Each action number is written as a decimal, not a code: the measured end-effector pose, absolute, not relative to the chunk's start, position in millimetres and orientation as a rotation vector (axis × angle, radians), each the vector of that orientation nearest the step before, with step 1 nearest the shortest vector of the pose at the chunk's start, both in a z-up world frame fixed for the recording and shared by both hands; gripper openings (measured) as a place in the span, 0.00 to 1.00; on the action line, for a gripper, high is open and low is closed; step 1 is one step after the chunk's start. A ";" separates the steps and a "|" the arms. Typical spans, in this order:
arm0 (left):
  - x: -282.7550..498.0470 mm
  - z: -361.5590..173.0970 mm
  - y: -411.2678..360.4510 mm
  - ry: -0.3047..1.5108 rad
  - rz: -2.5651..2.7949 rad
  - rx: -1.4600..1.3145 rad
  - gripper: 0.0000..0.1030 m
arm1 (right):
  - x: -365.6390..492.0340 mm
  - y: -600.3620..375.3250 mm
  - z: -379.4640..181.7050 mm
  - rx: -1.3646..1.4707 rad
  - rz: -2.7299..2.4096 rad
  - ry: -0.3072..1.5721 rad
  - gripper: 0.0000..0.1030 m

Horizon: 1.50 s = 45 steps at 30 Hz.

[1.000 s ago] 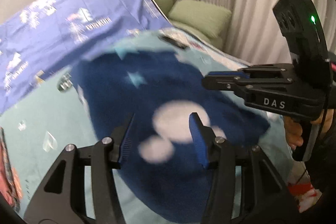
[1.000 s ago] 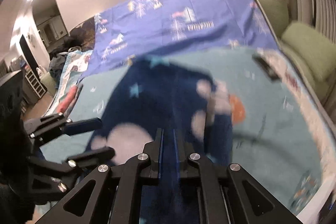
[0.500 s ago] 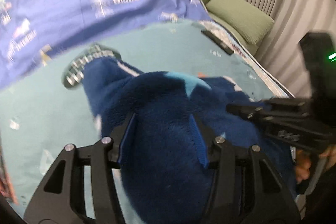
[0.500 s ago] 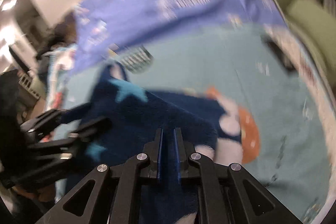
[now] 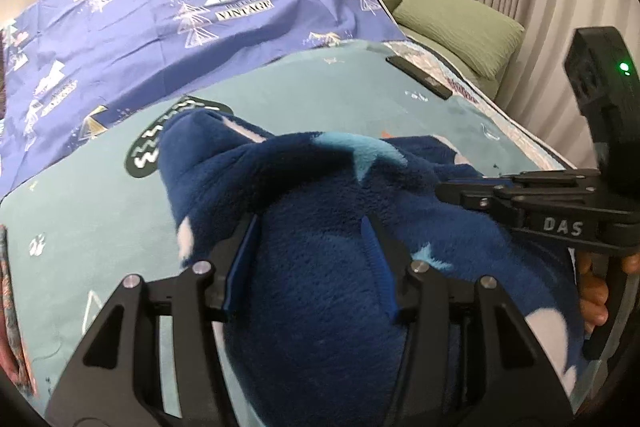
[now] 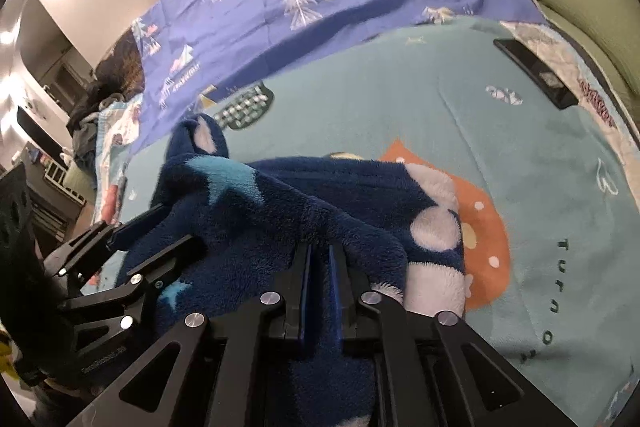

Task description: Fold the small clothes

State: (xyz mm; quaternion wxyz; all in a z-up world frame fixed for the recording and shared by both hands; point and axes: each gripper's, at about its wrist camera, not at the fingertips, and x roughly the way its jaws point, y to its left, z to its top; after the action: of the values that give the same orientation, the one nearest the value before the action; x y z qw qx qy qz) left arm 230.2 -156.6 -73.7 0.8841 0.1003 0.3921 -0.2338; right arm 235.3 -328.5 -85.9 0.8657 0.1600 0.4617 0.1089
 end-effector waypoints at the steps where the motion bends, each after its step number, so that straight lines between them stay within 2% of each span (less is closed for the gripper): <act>1: 226.6 -67.3 -155.3 0.811 -0.479 0.207 0.53 | 229.9 -329.5 -79.6 0.334 0.227 0.952 0.14; 2: 223.1 -62.4 -153.6 0.805 -0.476 0.205 0.56 | 220.9 -331.2 -70.0 0.325 0.228 0.930 0.21; 4: 214.0 -50.5 -148.4 0.786 -0.477 0.191 0.66 | 207.3 -335.7 -56.8 0.297 0.230 0.896 0.52; 5: 208.3 -44.7 -144.9 0.769 -0.484 0.181 0.72 | 195.7 -339.4 -47.8 0.275 0.229 0.864 0.79; 6: 201.8 -39.1 -140.4 0.748 -0.488 0.172 0.76 | 187.7 -342.4 -42.2 0.260 0.224 0.839 0.89; 7: 196.0 -34.7 -136.7 0.730 -0.490 0.168 0.78 | 179.1 -346.9 -37.6 0.241 0.214 0.812 0.90; 9: 187.1 -29.0 -129.6 0.710 -0.491 0.163 0.87 | 164.8 -354.7 -34.5 0.198 0.183 0.797 1.00; 12: 181.4 -29.9 -117.2 0.722 -0.480 0.143 0.91 | 158.3 -368.7 -51.3 0.225 0.209 0.891 1.00; 15: 181.0 -34.0 -107.7 0.748 -0.459 0.116 0.91 | 158.5 -387.1 -78.5 0.369 0.270 1.015 1.00; 19: 183.2 -46.0 -93.5 0.810 -0.469 0.055 0.92 | 156.5 -407.4 -95.1 0.574 0.348 1.024 1.00; 26: 198.3 -78.2 -82.2 0.909 -0.466 -0.049 0.99 | 165.3 -414.3 -113.1 0.653 0.415 1.050 1.00; 35: 232.9 -113.7 -67.2 1.070 -0.638 -0.351 1.00 | 188.0 -415.8 -142.5 0.810 0.551 1.058 1.00; 45: 256.6 -125.8 -81.3 1.116 -0.715 -0.406 1.00 | 229.8 -389.8 -145.3 0.805 0.664 1.104 1.00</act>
State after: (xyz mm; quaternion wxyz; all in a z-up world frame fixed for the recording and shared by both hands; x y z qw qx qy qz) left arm 256.6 -81.3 -125.8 0.7692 -0.1870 0.5146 -0.3295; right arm 229.8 -389.8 -145.3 0.7253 0.3648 0.5003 0.3010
